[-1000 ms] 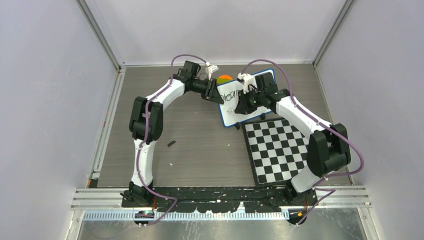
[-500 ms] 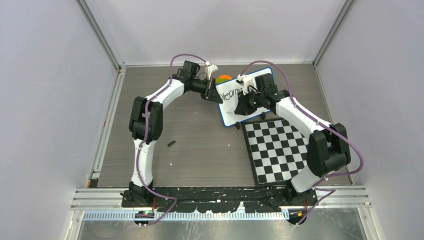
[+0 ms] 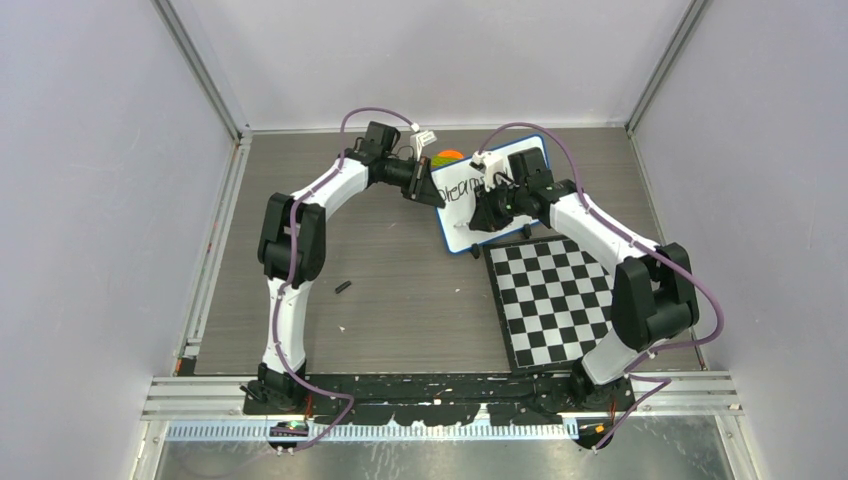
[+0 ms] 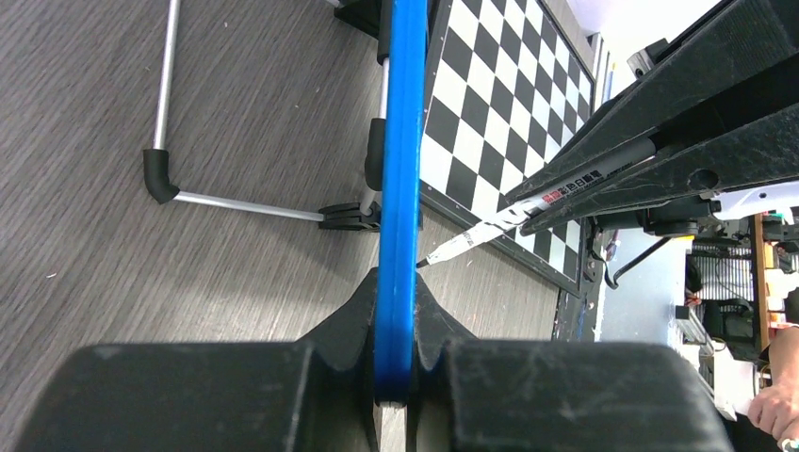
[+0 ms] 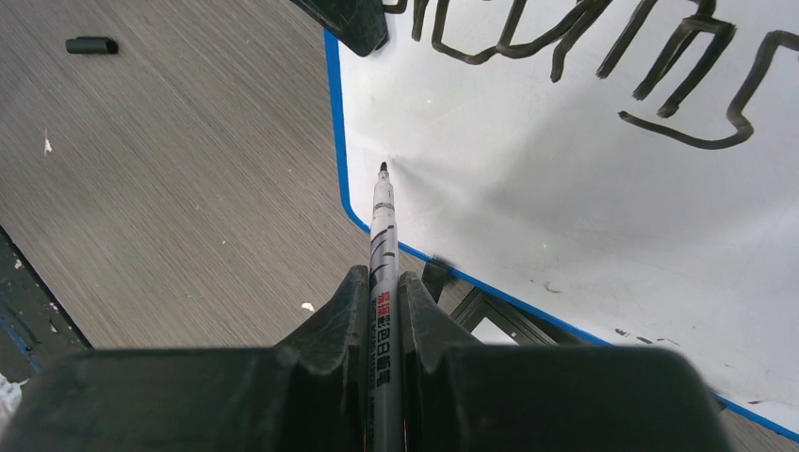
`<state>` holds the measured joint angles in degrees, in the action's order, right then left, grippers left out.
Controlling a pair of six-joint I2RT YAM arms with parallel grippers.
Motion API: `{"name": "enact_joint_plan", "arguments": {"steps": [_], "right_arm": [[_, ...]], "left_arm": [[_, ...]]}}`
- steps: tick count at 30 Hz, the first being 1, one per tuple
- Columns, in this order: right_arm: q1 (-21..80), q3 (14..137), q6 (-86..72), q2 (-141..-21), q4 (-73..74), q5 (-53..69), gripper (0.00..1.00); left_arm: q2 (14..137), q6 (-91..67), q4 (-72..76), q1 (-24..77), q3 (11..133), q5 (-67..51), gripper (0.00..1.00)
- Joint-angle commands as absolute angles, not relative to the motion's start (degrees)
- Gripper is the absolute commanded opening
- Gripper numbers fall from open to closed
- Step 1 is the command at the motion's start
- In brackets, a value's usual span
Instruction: Write a sentence on the whiteboard
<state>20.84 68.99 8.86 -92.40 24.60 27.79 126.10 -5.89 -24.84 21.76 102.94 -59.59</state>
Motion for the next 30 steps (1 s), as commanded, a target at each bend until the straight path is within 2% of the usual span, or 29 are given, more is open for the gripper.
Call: {"name": "enact_joint_plan", "arguments": {"steps": [1, 30], "right_arm": [[21.2, 70.8, 8.2, -92.6, 21.4, 27.5, 0.0], [21.5, 74.1, 9.0, -94.7, 22.8, 22.5, 0.0]], "left_arm": [[125.8, -5.1, -26.8, 22.1, 104.1, -59.8, 0.0], [125.9, -4.0, -27.8, 22.3, 104.5, -59.2, 0.0]]}}
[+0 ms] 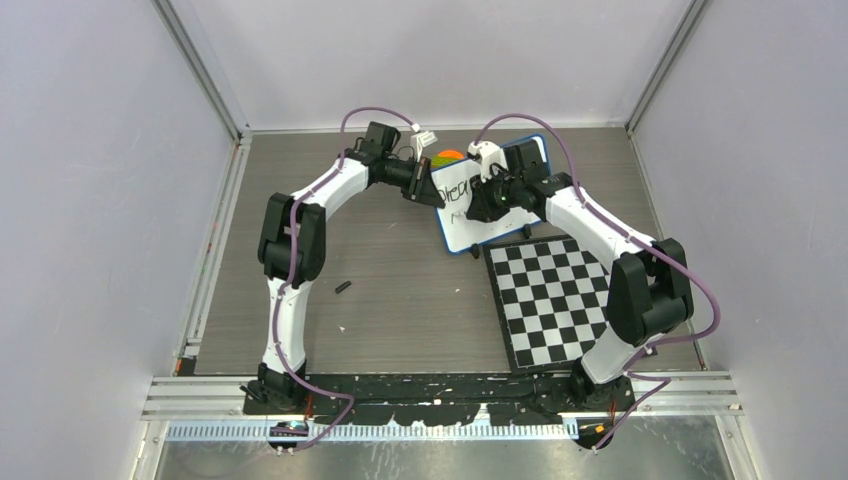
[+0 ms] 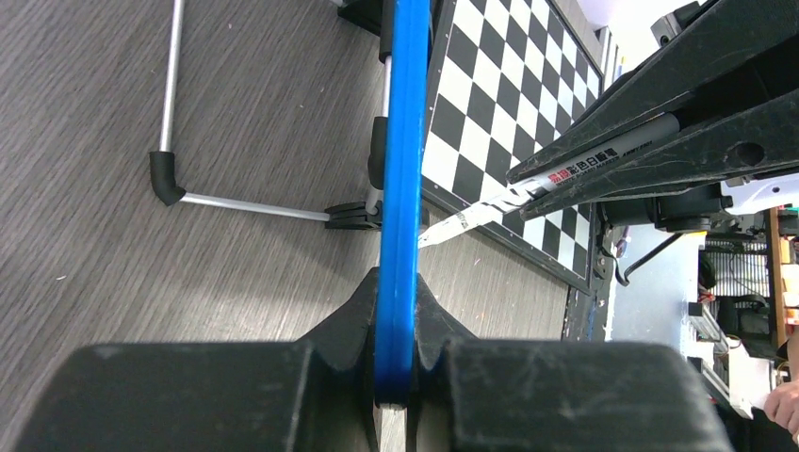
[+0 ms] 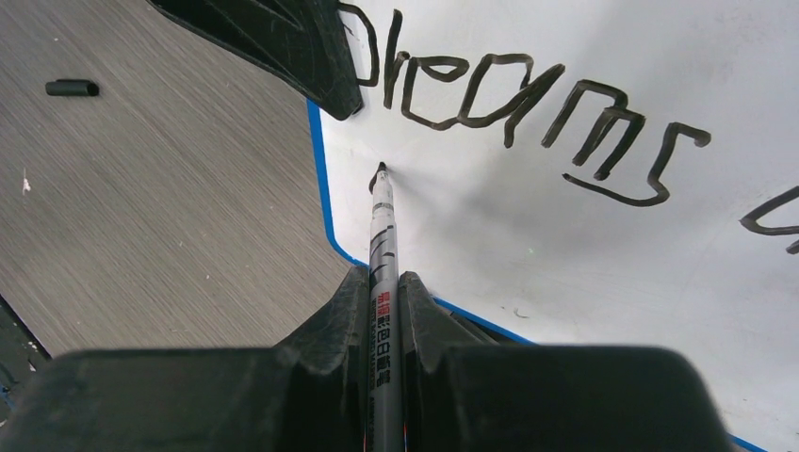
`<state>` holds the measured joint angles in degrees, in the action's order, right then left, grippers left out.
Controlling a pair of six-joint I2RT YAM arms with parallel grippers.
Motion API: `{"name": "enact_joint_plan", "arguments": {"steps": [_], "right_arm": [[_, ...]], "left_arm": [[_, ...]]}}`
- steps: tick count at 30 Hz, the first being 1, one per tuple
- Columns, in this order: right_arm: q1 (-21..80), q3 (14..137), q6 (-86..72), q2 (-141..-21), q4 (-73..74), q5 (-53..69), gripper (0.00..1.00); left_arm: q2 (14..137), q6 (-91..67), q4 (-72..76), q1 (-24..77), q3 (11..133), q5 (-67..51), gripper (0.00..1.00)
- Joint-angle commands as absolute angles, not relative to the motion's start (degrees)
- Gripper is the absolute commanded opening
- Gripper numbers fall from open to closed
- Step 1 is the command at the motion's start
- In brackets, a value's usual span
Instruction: Write a sentence on the whiteboard
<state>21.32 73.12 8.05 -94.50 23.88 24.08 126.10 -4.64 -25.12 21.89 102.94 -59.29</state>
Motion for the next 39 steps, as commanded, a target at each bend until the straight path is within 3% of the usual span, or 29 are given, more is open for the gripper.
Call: {"name": "enact_joint_plan", "arguments": {"steps": [1, 17, 39], "right_arm": [[21.5, 73.6, 9.1, -94.6, 22.9, 22.5, 0.0], [24.2, 68.4, 10.4, -93.7, 24.5, 22.9, 0.0], [21.9, 74.9, 7.9, -92.5, 25.7, 24.2, 0.0]], "left_arm": [[125.9, -4.0, -27.8, 22.3, 104.5, -59.2, 0.0], [125.6, -3.9, -27.9, 22.3, 104.4, -58.9, 0.0], [125.6, -4.1, -28.1, 22.3, 104.7, -59.0, 0.0]]}}
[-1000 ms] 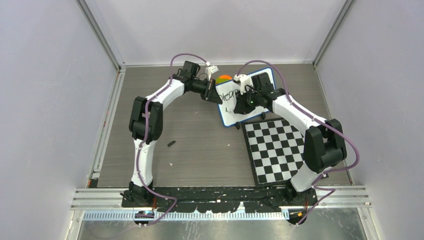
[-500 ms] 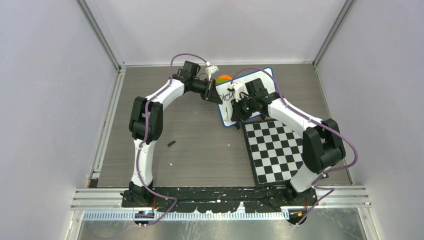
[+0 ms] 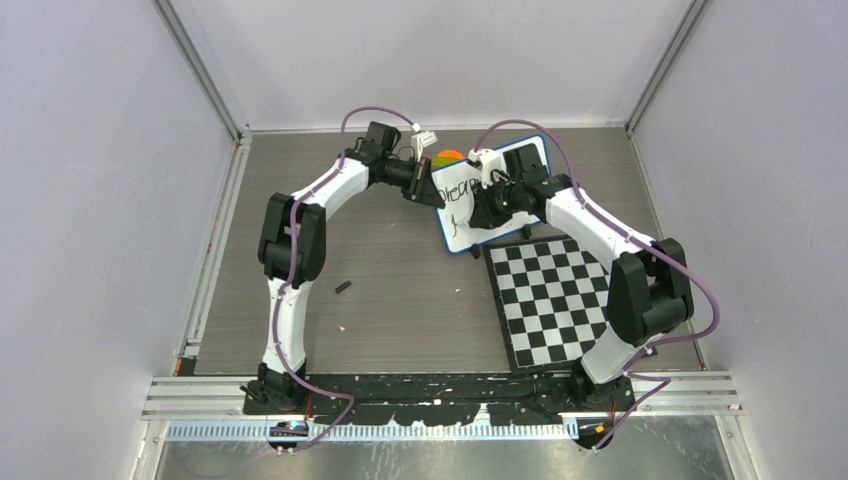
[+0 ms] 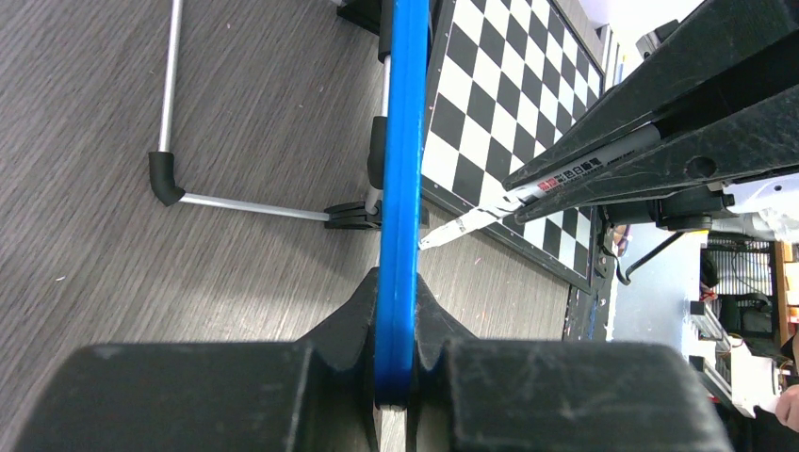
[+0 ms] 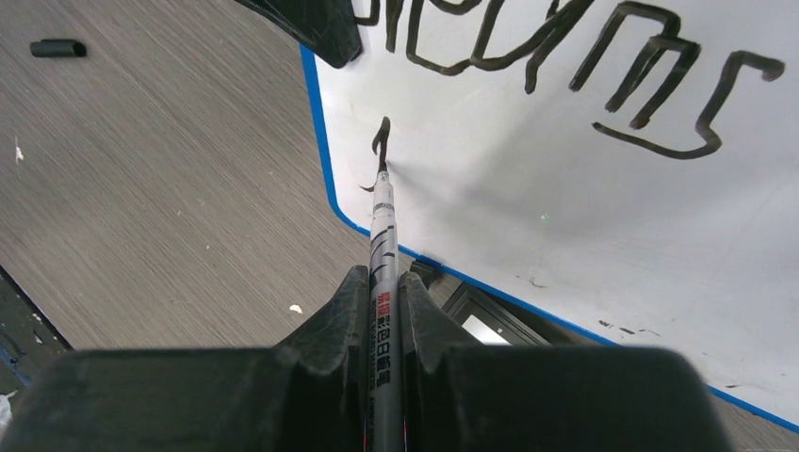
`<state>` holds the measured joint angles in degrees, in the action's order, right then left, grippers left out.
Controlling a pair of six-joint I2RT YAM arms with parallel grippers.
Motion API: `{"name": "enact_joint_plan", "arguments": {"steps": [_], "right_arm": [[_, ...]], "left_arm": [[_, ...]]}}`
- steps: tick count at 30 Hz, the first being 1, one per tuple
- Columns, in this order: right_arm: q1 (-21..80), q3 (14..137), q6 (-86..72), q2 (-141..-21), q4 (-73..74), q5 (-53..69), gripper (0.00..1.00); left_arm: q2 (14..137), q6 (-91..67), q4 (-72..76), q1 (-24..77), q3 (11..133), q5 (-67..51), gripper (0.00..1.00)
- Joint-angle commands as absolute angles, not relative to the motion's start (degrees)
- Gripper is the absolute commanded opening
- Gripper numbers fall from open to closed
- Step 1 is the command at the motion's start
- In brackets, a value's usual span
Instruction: Write a sentence on the whiteboard
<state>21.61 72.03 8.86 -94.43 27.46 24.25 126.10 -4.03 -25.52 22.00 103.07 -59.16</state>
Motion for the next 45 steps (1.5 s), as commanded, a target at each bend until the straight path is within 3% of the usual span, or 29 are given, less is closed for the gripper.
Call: {"name": "enact_joint_plan", "arguments": {"steps": [1, 45], "right_arm": [[21.9, 74.8, 7.8, -92.6, 25.3, 24.2, 0.0], [21.6, 73.6, 7.1, -95.0, 25.7, 23.4, 0.0]], "left_arm": [[125.5, -4.1, -28.2, 22.3, 104.6, -59.0, 0.0], [125.8, -3.7, -28.3, 22.3, 104.9, -58.2, 0.0]]}}
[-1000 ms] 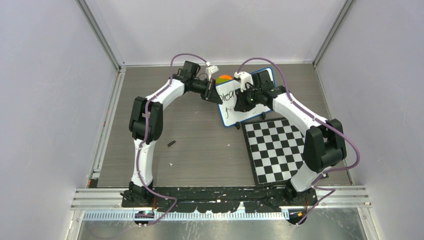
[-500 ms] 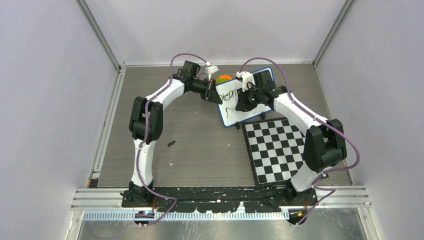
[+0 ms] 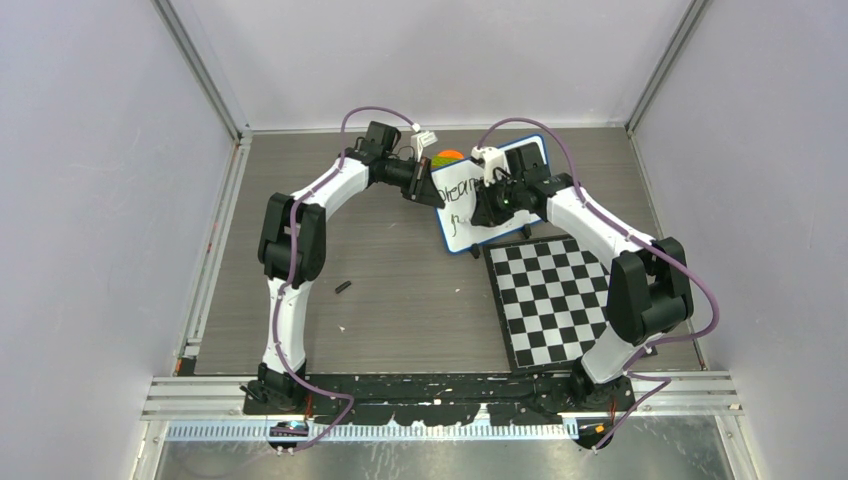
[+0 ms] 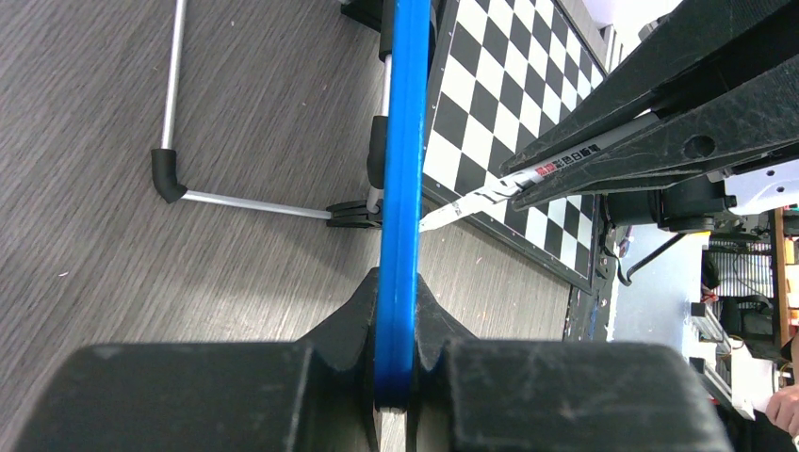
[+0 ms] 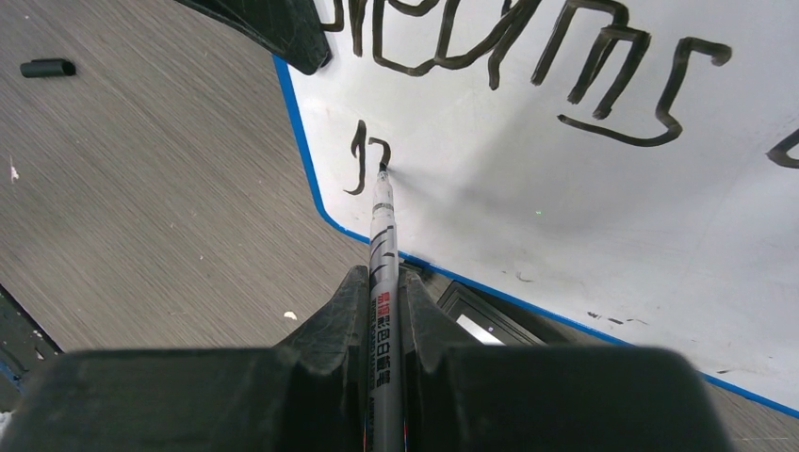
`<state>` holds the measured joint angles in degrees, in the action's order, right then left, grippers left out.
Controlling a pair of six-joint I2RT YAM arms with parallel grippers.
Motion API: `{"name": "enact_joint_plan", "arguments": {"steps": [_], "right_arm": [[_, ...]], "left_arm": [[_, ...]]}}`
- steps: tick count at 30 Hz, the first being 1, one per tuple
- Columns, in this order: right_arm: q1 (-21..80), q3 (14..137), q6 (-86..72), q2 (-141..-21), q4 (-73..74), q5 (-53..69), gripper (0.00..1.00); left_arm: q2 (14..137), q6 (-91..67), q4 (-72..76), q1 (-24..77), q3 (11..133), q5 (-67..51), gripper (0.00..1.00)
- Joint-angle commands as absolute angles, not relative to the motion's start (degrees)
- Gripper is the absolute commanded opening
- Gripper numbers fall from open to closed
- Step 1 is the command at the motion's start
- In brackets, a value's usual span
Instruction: Write a sentence on the whiteboard
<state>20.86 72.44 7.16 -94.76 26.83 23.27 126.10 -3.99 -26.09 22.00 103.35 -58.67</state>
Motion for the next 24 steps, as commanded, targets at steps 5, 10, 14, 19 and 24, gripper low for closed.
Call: {"name": "enact_joint_plan", "arguments": {"steps": [5, 10, 14, 19, 24], "right_arm": [[21.9, 74.1, 7.4, -95.4, 26.2, 23.4, 0.0], [22.2, 74.5, 7.7, -95.5, 27.2, 24.0, 0.0], [22.4, 74.9, 8.1, -95.6, 27.7, 24.0, 0.0], [22.0, 75.3, 8.3, -94.3, 28.8, 23.9, 0.0], [18.2, 75.1, 6.4, -91.6, 28.6, 26.7, 0.0]], "left_arm": [[125.6, -3.6, -28.4, 22.3, 104.9, -58.1, 0.0], [125.7, -3.7, -28.4, 22.3, 104.9, -58.1, 0.0], [125.8, -3.8, -28.4, 22.3, 105.1, -58.1, 0.0], [125.7, -3.9, -28.4, 22.3, 105.2, -58.1, 0.0], [125.7, -4.0, -28.3, 22.3, 105.1, -58.4, 0.0]]}}
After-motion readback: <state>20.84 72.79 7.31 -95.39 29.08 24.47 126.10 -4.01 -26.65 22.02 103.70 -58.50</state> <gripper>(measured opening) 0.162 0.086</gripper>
